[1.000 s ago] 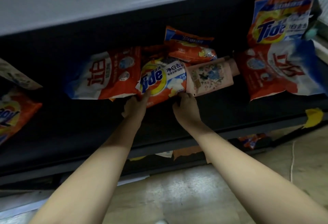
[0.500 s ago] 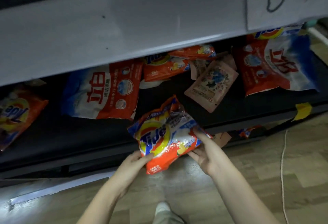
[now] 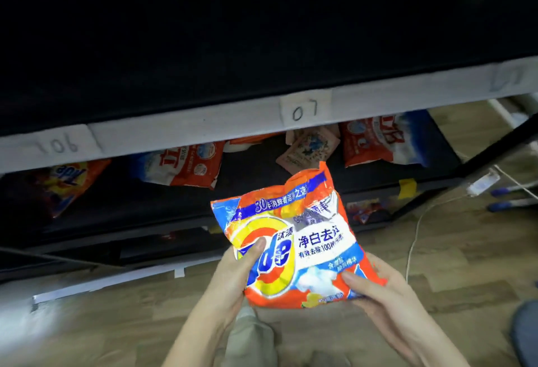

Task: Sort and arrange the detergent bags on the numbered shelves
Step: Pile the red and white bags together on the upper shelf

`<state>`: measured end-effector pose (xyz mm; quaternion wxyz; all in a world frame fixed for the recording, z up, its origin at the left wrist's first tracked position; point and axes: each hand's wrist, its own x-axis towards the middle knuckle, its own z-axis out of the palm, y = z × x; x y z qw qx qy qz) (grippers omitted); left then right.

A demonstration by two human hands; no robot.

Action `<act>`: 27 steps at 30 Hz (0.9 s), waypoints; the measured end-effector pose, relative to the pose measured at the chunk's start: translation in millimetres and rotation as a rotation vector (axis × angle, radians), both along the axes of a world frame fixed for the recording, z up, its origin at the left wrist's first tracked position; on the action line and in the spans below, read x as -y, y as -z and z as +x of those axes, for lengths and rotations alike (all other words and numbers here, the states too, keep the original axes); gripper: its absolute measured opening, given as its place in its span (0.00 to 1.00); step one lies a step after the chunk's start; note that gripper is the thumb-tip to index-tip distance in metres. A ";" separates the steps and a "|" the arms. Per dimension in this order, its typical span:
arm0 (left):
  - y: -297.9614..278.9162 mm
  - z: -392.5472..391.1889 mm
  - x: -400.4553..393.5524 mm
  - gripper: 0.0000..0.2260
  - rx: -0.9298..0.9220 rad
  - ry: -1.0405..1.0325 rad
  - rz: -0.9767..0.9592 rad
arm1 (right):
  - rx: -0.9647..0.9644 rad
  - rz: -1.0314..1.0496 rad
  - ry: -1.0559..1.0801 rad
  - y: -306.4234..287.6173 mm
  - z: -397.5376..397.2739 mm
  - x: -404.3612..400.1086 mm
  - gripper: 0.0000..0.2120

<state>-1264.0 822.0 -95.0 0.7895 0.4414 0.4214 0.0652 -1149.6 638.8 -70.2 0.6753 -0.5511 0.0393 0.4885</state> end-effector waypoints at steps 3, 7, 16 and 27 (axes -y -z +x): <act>-66.8 3.8 22.1 0.18 0.023 0.030 0.207 | 0.183 -0.060 -0.085 -61.0 2.2 30.2 0.45; -165.2 8.3 47.1 0.15 0.130 0.102 0.528 | 0.483 -0.065 -0.169 -143.4 1.7 56.3 0.26; -389.4 22.2 46.7 0.04 0.573 -0.217 1.058 | 1.042 0.401 -0.038 -335.5 24.5 37.7 0.20; -598.8 35.6 -104.3 0.03 0.657 -0.443 1.481 | 1.462 0.514 0.010 -532.7 66.9 -141.6 0.04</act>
